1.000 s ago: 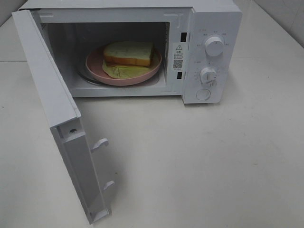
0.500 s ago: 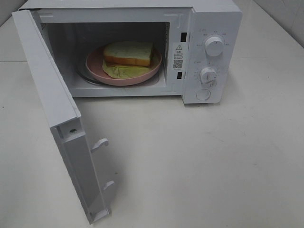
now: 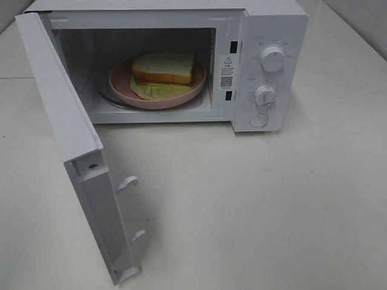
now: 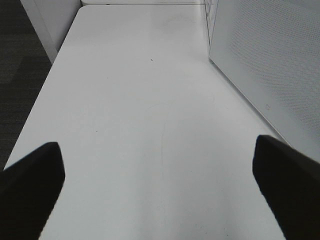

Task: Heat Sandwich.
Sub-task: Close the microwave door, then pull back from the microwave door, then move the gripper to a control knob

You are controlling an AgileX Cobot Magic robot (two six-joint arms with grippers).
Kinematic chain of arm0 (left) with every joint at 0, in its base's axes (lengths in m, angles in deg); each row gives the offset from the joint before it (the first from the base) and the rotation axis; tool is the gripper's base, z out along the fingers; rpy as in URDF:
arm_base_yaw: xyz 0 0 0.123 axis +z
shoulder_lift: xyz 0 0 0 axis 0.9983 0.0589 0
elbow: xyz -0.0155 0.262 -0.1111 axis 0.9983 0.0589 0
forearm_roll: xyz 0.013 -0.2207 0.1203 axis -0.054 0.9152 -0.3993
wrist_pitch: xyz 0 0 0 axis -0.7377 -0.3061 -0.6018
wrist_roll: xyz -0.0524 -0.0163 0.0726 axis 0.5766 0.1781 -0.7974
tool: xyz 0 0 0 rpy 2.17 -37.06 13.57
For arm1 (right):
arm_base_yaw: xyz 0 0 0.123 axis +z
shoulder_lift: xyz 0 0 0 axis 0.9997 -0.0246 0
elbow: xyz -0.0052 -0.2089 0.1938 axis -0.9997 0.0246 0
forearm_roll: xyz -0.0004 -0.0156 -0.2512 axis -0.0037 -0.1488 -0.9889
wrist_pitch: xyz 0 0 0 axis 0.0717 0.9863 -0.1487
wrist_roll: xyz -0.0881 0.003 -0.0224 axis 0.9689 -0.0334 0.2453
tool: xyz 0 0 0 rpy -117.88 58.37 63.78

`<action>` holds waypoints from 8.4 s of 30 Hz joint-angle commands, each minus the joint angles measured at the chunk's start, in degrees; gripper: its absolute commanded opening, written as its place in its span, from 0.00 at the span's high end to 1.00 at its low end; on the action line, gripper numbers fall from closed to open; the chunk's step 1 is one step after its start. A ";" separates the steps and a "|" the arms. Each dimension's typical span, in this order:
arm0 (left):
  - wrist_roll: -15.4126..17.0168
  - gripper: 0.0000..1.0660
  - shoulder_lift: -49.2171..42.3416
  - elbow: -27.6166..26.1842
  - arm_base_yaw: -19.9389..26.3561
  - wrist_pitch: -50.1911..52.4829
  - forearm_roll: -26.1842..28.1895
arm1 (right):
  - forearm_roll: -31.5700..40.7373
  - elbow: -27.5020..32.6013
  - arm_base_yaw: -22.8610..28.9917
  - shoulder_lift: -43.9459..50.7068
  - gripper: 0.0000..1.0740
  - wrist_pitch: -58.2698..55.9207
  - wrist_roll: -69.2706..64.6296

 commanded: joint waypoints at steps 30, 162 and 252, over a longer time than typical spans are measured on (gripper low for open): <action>1.43 0.42 10.20 -1.49 0.11 10.77 -0.46 | 0.11 0.06 -0.40 1.60 0.31 0.57 0.06; -7.96 1.00 111.27 -29.85 -47.44 98.84 19.54 | 0.11 0.06 -0.40 1.60 0.31 0.57 0.06; -11.63 0.11 102.16 -29.85 -51.39 64.63 26.07 | 0.11 0.06 -0.40 1.60 0.31 0.57 0.06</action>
